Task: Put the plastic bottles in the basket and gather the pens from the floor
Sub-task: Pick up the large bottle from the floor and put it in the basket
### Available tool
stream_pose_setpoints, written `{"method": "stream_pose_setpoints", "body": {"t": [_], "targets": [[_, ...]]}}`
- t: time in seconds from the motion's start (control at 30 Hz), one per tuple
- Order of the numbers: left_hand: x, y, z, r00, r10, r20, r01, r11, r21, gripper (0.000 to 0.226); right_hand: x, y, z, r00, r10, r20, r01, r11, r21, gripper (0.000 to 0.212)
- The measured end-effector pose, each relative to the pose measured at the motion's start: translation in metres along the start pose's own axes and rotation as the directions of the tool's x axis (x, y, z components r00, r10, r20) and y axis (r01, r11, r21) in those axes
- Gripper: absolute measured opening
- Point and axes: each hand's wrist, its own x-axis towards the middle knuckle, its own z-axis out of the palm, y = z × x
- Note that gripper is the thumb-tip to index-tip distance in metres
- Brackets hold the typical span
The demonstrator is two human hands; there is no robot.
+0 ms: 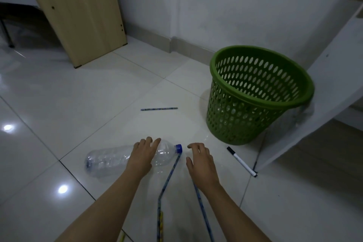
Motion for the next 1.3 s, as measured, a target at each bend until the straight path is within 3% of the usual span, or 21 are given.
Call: {"method": "stream_pose_setpoints", "body": {"t": [0.23,0.43,0.7,1.0,1.1,1.2,1.3], "targets": [[0.002,-0.006,-0.035,0.994,0.083,-0.068,-0.083,0.997,0.006,0.096,0.009,-0.011,-0.017,0.998,0.044,-0.048,-0.034,0.982,0.188,0.042],[0.022,-0.003,-0.113,0.928,0.252,-0.274,-0.216,0.964,0.154,0.104,0.03,-0.045,-0.058,0.988,0.05,-0.143,0.013,0.913,0.408,0.049],[0.044,0.025,-0.221,0.795,0.39,-0.464,-0.279,0.915,0.292,0.103,0.056,-0.063,-0.15,0.892,0.047,-0.45,0.132,0.924,0.359,0.027],[0.068,0.112,-0.285,0.643,0.457,-0.614,-0.357,0.889,0.288,0.094,0.035,-0.04,-0.236,0.794,0.021,-0.607,0.225,0.918,0.326,0.027],[0.072,0.152,-0.283,0.636,0.358,-0.684,-0.35,0.923,0.157,0.088,0.027,-0.026,-0.252,0.761,0.022,-0.649,0.226,0.928,0.297,0.028],[0.07,0.187,-0.272,0.688,0.187,-0.702,-0.357,0.928,-0.103,0.078,0.023,-0.011,-0.262,0.742,0.012,-0.67,0.195,0.953,0.232,0.027],[0.066,0.21,-0.261,0.756,0.116,-0.644,-0.38,0.879,-0.289,0.075,0.024,0.001,-0.264,0.758,-0.007,-0.652,0.145,0.977,0.158,0.027]]}}
